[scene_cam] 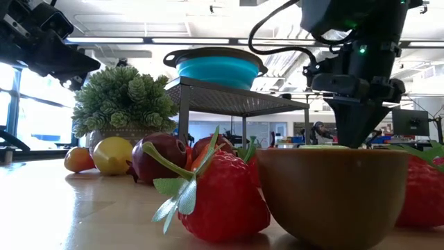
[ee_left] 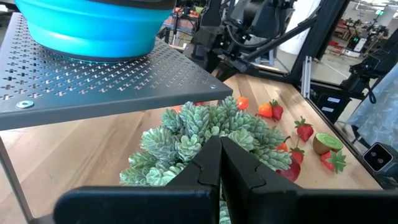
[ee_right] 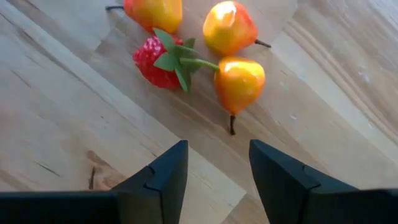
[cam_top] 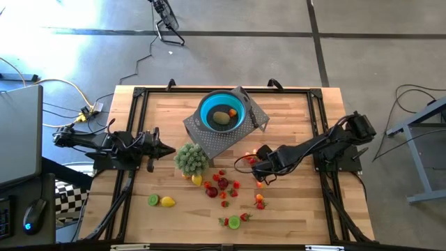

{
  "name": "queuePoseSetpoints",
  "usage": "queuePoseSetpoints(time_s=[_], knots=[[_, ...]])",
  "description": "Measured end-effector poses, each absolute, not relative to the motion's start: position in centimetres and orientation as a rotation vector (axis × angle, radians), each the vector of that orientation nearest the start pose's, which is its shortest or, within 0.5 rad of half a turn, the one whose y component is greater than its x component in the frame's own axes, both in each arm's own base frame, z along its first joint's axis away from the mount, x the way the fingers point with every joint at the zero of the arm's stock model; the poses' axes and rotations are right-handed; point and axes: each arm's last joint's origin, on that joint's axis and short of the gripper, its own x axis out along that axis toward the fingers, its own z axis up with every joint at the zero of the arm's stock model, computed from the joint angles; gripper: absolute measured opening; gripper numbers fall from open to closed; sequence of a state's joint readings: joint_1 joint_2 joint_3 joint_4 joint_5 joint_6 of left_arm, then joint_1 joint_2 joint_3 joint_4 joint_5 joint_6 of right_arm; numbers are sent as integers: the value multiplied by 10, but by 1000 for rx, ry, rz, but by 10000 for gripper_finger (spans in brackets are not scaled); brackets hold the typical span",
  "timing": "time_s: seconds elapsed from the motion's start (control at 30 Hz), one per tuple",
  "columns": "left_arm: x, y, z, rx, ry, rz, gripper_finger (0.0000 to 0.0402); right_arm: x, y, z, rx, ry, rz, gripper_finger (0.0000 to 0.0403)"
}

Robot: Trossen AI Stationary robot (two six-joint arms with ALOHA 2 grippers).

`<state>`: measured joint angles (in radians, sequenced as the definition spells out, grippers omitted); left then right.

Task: Pick & Place Fruit
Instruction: Put the pear into the blue strainer bowl on the shelf

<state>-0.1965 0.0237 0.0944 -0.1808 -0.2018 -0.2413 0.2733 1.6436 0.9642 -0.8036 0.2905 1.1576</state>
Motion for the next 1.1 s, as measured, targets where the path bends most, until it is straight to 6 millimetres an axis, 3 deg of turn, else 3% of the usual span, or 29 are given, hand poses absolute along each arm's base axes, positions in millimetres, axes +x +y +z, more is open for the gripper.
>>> queuePoseSetpoints(time_s=[0.47,1.1], knots=[[91,-12,176,-219,107,22,1,276,43,161,567,1301,-692,149],[91,-12,176,-219,108,20,1,271,38,137,489,1381,-652,148]])
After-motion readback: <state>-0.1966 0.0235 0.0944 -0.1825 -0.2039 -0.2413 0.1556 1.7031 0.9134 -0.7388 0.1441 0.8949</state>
